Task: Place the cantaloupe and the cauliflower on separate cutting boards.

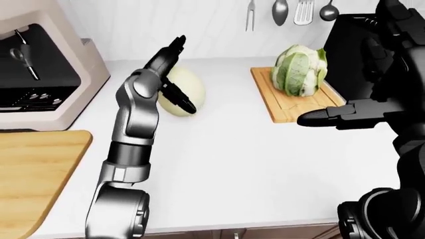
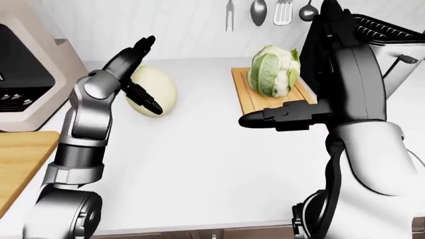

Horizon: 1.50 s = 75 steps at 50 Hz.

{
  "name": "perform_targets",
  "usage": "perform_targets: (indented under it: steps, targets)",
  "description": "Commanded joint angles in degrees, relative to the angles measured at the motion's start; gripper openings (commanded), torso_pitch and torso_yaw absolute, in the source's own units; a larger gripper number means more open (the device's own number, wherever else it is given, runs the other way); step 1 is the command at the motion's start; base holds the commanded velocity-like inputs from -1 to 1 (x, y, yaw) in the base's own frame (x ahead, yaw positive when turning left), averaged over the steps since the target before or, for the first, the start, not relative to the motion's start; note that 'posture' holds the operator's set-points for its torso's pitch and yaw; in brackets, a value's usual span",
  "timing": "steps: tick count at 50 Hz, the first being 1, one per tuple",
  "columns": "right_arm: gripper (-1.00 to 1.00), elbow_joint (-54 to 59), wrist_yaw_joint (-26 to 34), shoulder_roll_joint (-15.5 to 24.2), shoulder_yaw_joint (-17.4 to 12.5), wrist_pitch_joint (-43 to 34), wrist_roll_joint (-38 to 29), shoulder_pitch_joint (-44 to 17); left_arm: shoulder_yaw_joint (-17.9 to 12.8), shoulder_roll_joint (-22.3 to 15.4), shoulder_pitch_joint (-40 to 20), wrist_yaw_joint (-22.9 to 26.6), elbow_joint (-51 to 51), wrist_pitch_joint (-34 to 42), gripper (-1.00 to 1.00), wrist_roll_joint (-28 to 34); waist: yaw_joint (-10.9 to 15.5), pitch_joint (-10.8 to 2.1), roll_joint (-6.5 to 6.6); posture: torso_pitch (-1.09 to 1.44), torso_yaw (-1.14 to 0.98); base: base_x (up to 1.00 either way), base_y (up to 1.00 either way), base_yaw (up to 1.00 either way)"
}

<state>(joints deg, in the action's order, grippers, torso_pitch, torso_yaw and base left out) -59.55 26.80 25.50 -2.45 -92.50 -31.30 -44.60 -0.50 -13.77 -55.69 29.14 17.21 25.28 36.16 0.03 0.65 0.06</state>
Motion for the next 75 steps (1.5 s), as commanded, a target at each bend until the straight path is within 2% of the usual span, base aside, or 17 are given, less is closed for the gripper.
perform_targets:
  steps: [1,2,3,5,7,8,22,31,36,49,60,61,62,65,67,74,75]
  targets:
    - [1.00,0.70,-0.24,0.83,-0.91,0.00,0.16,-2.83,0.77,0.63,1.03,5.36,2.75,2.54,0.76,1.15,0.20,-0.29,-0.48,0.00,0.00,0.00,0.00,0.00]
    - [1.00,-0.12,-0.39,0.64,-0.80,0.00,-0.04,-1.99,0.73,0.77,0.97,5.84,2.67,2.39,0.29,1.83,0.18,-0.28,-0.48,0.00,0.00,0.00,0.00,0.00]
    - [1.00,-0.36,-0.35,0.67,-0.81,0.00,-0.09,-1.80,0.60,0.93,1.15,6.42,2.62,2.18,0.15,2.21,0.12,-0.33,-0.50,0.00,0.00,0.00,0.00,0.00]
    - [1.00,-0.37,-0.33,0.66,-0.90,0.00,-0.08,-1.81,0.39,1.18,1.28,7.13,2.50,1.97,-0.54,3.06,0.19,-0.29,-0.50,0.00,0.00,0.00,0.00,0.00]
    - [1.00,-0.15,-0.30,0.65,-0.88,0.00,-0.01,-2.17,0.81,1.26,1.78,8.94,1.98,1.85,-0.95,4.12,0.24,-0.29,-0.51,0.00,0.00,0.00,0.00,0.00]
    - [1.00,-0.03,-0.21,0.72,-0.89,0.00,0.00,-2.30,0.88,1.23,1.78,9.42,1.96,1.74,-1.00,4.81,0.25,-0.37,-0.50,0.00,0.00,0.00,0.00,0.00]
    - [1.00,0.91,2.64,0.51,-0.29,0.00,-3.22,-3.91,0.05,1.46,-0.42,13.55,0.33,1.27,-1.00,9.19,0.01,-0.41,-0.71,0.00,0.00,0.00,0.00,0.00]
    - [1.00,2.49,4.60,-0.08,-0.42,0.00,-5.26,-5.45,-0.04,1.54,-3.33,17.79,-7.76,5.45,-1.00,11.25,0.17,0.34,-1.03,0.00,0.00,0.00,0.00,0.00]
    - [1.00,1.88,2.52,-0.57,-1.29,0.55,-5.41,-6.00,-0.28,1.35,-4.51,19.69,-11.68,7.65,-1.00,12.18,0.31,0.69,-1.34,0.00,0.00,0.00,0.00,0.00]
    - [1.00,2.13,-2.89,-0.65,-2.39,1.24,1.84,-7.54,-1.65,0.48,-7.13,25.08,-25.95,17.99,-1.00,13.59,0.96,1.66,-2.06,0.00,0.00,0.00,0.00,0.00]
    - [1.00,2.30,-6.94,-2.69,-2.05,2.73,5.92,-6.58,-3.65,-5.09,-7.82,28.55,-35.37,25.51,-1.00,16.67,1.19,2.31,-2.27,0.00,0.00,0.00,0.00,0.00]
    - [1.00,3.18,-7.24,-3.49,-1.86,3.18,6.55,-7.53,-4.44,-9.82,-6.61,33.75,-41.12,29.60,-1.00,21.34,1.23,2.33,-2.25,0.00,0.00,0.00,0.00,0.00]
    - [1.00,2.73,-7.77,-4.40,-1.98,4.29,6.82,-6.37,-4.66,-10.69,-6.53,35.48,-42.55,30.56,-1.00,22.70,1.30,2.27,-2.01,0.00,0.00,0.00,0.00,0.00]
    - [1.00,2.83,-8.43,-5.25,-2.42,5.58,7.95,-5.65,-5.58,-11.89,-5.84,38.45,-44.99,31.81,-1.00,25.52,0.88,2.41,-2.02,0.00,0.00,0.00,0.00,0.00]
    - [1.00,4.10,-8.44,-4.77,-2.63,4.70,8.84,-8.16,-6.03,-12.36,-5.86,39.89,-46.09,32.43,-1.00,26.88,1.03,2.54,-2.11,0.00,0.00,0.00,0.00,0.00]
    - [1.00,3.05,-9.91,-5.74,-2.87,7.53,10.93,-5.87,-8.58,-15.72,-4.75,45.08,-49.65,33.95,-1.00,30.76,1.37,2.54,-2.19,0.00,0.00,0.00,0.00,0.00]
    - [1.00,4.00,-9.74,-5.07,-2.74,6.56,11.32,-7.81,-8.88,-16.13,-4.79,45.40,-49.87,34.18,-1.00,31.21,1.33,2.52,-2.23,0.00,0.00,0.00,0.00,0.00]
